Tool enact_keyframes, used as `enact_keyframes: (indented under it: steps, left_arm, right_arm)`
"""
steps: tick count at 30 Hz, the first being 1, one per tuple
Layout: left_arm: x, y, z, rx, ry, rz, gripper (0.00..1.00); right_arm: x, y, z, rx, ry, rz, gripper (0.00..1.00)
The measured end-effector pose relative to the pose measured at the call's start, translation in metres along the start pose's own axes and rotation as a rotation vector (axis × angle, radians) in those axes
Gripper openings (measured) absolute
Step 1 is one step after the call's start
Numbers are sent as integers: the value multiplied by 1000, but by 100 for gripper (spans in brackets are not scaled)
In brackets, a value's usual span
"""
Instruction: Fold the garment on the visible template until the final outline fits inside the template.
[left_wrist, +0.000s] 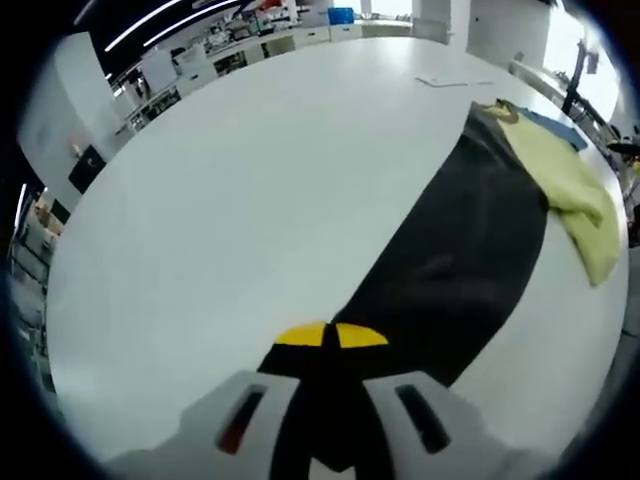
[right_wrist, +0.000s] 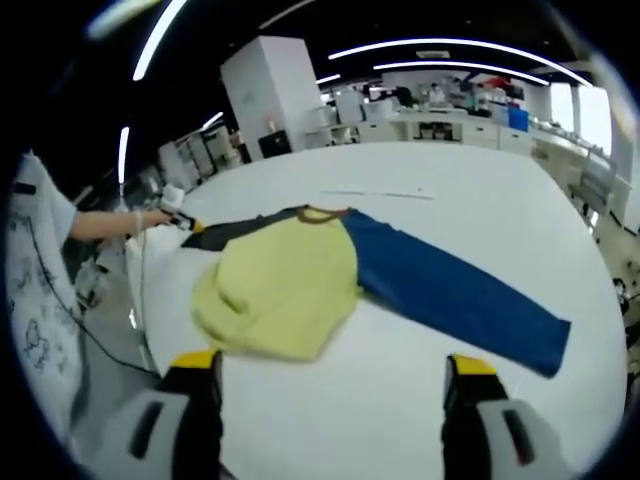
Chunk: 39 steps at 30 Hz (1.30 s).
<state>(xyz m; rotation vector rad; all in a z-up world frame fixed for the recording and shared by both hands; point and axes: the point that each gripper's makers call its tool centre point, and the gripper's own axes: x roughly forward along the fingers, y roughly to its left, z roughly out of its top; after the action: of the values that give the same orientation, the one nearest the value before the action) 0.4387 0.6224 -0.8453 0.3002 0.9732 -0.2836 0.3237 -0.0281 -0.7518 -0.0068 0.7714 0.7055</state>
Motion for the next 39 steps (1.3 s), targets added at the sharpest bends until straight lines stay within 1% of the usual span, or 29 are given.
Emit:
enact_keyframes:
  steps: [2, 3, 5, 7, 8, 11, 12, 14, 17, 19, 20, 22, 23, 25, 27, 30, 32, 34, 36, 37, 39]
  left_arm:
    - [0, 2, 0, 15, -5, 0, 1]
    - [0, 4, 0, 25, -10, 12, 2]
    - [0, 7, 0, 48, -16, 20, 6]
    - [-1, 7, 0, 57, -25, 10, 10]
    - [-2, 6, 0, 57, -31, 6, 14]
    - [-6, 1, -2, 69, -44, -17, 25]
    - [-7, -6, -3, 89, -57, -38, 27]
    - [-10, -9, -5, 103, -58, -46, 30]
    - [-16, -19, -3, 100, -94, -79, 37]
    - [-26, -22, 2, 82, -120, -87, 43]
    - [-25, -27, 6, 73, -156, -115, 45]
    - [-32, -36, 8, 52, -175, -138, 50]
    - [-38, -43, 12, 49, -205, -163, 51]
    - [-41, -46, 15, 53, -223, -191, 57]
    - [-54, -63, 20, 27, -255, -247, 62]
    - [-68, -78, 25, 13, -299, -299, 68]
    - [-74, -87, 25, -7, -308, -331, 74]
    - [-81, -98, 27, -10, -329, -365, 81]
    - [-88, -113, 30, -32, -356, -409, 85]
    - [-91, -118, 30, -39, -362, -421, 88]
    - [-95, -124, 30, -31, -371, -423, 91]
  right_arm:
    - [0, 1, 0, -2, 0, 3, 92]
    - [0, 2, 0, -3, 1, 3, 92]
    - [0, 2, -2, -2, 7, 4, 92]
    - [0, 3, -4, 2, 8, 6, 92]
    - [0, 4, -5, 6, 9, 7, 92]
    - [1, 5, -6, 8, 10, 7, 92]
    - [1, 6, -6, 7, 10, 8, 92]
    - [2, 8, -7, 6, 14, 16, 92]
    - [3, 11, -7, 1, 14, 19, 92]
    - [3, 13, -6, 0, 12, 23, 92]
    - [4, 13, -6, -1, 12, 23, 92]
    - [4, 15, -5, -4, 9, 27, 92]
    - [5, 16, -4, -7, 10, 28, 92]
    - [5, 16, -5, -30, 22, 27, 92]
    - [5, 17, -4, -29, 19, 34, 93]
    - [6, 17, -4, -31, 15, 37, 93]
    - [7, 19, -3, -33, 12, 43, 93]
    - [9, 25, -2, -42, 6, 54, 93]
    - [11, 27, -3, -62, 12, 59, 93]
    - [13, 30, -4, -66, 14, 64, 93]
    - [13, 33, -4, -67, 13, 76, 93]
